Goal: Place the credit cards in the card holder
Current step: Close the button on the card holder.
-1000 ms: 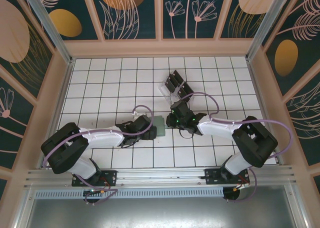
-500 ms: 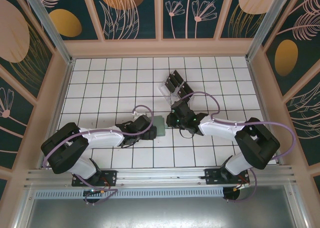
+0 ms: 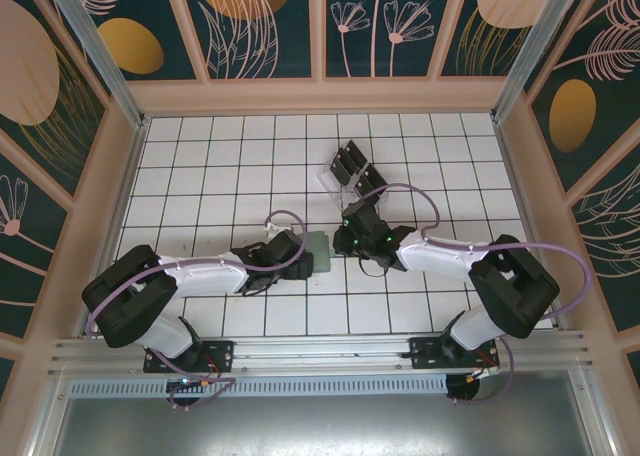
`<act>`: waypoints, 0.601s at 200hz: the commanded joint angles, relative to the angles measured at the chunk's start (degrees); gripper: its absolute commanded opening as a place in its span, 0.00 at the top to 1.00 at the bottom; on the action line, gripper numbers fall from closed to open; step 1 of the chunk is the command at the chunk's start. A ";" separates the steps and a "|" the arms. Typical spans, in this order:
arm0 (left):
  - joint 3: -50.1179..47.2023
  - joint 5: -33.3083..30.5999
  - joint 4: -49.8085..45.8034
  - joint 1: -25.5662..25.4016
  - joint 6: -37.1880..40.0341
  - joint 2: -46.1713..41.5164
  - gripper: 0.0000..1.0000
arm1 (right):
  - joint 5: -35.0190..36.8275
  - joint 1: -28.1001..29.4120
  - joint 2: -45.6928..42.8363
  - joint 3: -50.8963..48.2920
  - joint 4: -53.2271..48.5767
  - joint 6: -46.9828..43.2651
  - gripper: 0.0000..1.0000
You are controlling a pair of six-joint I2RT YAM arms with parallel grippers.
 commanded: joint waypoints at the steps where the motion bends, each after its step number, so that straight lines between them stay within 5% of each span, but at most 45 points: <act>1: -2.57 1.10 0.92 0.88 -0.15 3.83 0.02 | 0.12 0.43 1.11 -0.45 -0.31 -0.07 0.86; 120: -3.06 1.12 1.18 0.91 -0.20 3.66 0.02 | 0.28 0.37 -0.26 -0.32 -1.13 0.23 0.85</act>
